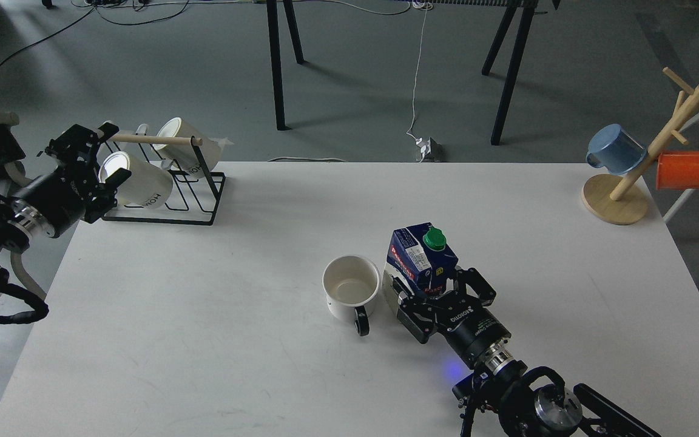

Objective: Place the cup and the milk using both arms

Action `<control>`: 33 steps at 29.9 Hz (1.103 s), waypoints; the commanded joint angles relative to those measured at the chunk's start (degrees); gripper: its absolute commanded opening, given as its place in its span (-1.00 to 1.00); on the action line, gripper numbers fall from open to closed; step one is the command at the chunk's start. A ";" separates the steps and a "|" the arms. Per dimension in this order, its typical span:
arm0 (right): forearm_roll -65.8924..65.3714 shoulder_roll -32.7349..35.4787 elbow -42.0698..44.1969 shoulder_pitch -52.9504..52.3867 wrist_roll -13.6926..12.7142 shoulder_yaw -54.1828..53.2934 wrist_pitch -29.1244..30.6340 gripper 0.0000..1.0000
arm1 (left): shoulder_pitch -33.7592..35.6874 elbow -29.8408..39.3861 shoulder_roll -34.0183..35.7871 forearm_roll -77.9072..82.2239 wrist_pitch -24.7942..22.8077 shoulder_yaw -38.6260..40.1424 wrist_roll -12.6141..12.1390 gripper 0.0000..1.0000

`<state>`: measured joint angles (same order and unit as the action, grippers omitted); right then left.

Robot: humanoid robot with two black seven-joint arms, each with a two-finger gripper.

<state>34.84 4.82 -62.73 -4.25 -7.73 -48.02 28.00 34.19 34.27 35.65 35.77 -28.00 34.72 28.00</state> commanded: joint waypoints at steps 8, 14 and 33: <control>-0.13 2.20 -5.47 4.51 -0.01 0.03 0.00 0.98 | 0.00 -0.08 0.12 0.00 0.00 0.00 0.00 0.95; -1.26 4.84 -10.12 10.48 -0.01 -0.41 0.00 0.98 | 0.00 0.00 0.12 0.00 0.00 0.00 0.00 0.95; -1.88 31.99 -25.26 28.25 0.08 -33.70 0.00 0.98 | -1.14 -0.96 0.12 0.00 0.00 0.09 0.00 0.97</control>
<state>32.86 34.06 -90.50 24.88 -7.72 -73.71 28.00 33.64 33.35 35.76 35.77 -28.00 34.81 28.00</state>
